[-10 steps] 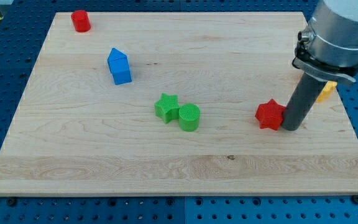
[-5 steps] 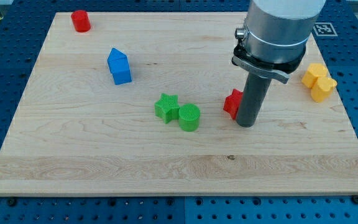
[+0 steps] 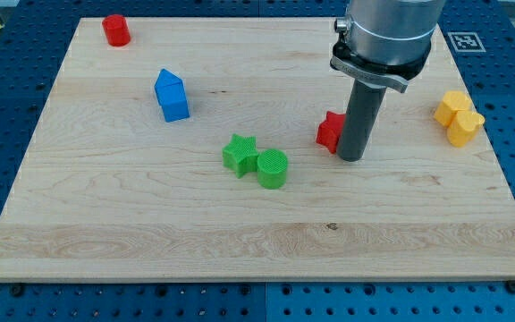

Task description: Move the red star towards the center of the board

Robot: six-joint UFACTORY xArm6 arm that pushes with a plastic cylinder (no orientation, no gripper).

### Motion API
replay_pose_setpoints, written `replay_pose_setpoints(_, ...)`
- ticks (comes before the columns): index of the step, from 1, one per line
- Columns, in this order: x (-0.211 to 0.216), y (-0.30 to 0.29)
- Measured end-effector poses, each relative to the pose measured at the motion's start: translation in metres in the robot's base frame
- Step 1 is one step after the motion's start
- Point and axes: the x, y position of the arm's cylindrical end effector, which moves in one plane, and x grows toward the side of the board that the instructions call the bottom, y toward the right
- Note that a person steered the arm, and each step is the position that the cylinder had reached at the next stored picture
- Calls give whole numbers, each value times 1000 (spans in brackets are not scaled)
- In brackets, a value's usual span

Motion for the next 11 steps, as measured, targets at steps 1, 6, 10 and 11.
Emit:
replay_pose_setpoints(1,-15,0)
replay_pose_setpoints(6,-60,0)
replay_pose_setpoints(10,-76,-16)
replay_pose_setpoints(11,-80,-19)
